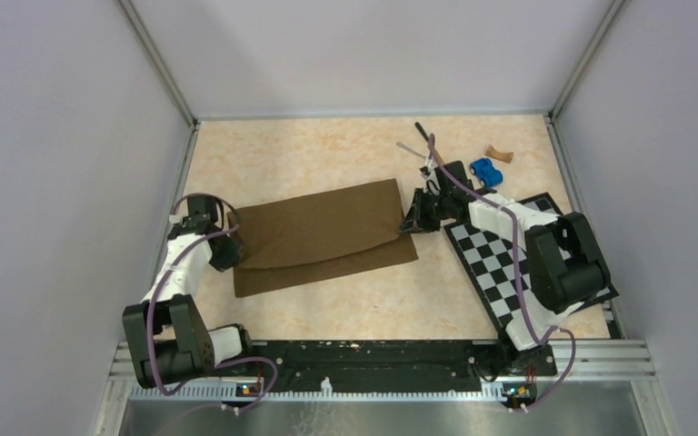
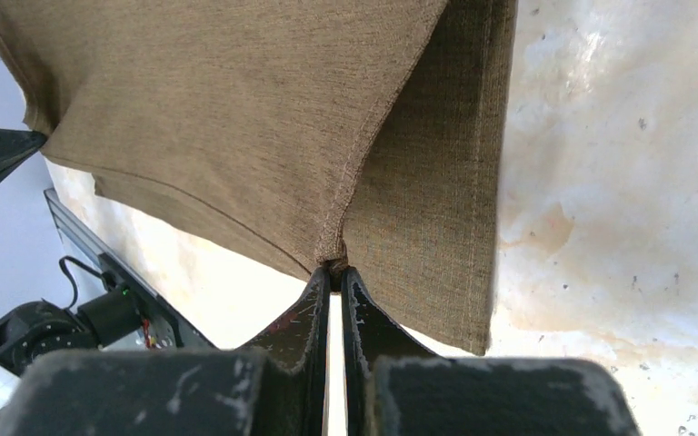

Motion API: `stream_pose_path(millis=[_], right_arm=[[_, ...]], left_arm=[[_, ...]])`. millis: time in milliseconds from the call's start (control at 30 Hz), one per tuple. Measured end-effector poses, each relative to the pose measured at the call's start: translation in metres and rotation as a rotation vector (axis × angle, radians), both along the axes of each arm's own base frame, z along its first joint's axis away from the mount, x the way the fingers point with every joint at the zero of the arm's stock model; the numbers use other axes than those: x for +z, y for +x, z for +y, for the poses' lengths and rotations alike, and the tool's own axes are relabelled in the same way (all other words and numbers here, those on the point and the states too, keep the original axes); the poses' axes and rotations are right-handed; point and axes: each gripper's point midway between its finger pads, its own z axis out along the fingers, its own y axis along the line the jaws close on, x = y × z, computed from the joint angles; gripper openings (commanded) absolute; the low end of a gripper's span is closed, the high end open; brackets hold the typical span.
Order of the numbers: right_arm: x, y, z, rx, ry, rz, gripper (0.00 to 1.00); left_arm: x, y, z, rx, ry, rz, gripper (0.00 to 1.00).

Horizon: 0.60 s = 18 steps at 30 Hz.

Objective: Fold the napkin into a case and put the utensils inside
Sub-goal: Fold and flatten the napkin at the center of the board.

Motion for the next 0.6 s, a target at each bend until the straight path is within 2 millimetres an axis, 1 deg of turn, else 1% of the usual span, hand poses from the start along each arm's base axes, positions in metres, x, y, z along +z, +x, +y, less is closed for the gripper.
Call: stream_pose_path(millis=[133,267,467,600], right_arm=[[0.001,-0.005,-0.001,0.006,0.006,-0.002,0.00],[0.005,-0.005,-0.001,0.014,0.010,-0.014,0.00],[0.017,-0.006,-0.002,0.023,0.017,-0.049,0.00],[0.015,-0.011,-0.003,0.029,0.017,-0.043,0.00]], left_arm=[[-0.004,-0.008,0.004,0.078,0.009,0.031,0.00],[-0.004,-0.009,0.003,0.105,-0.003,0.028,0.00],[0.010,-0.012,0.004,0.152,0.003,-0.017,0.00],[0.021,-0.014,0.003,0.197,-0.011,-0.069,0.00]])
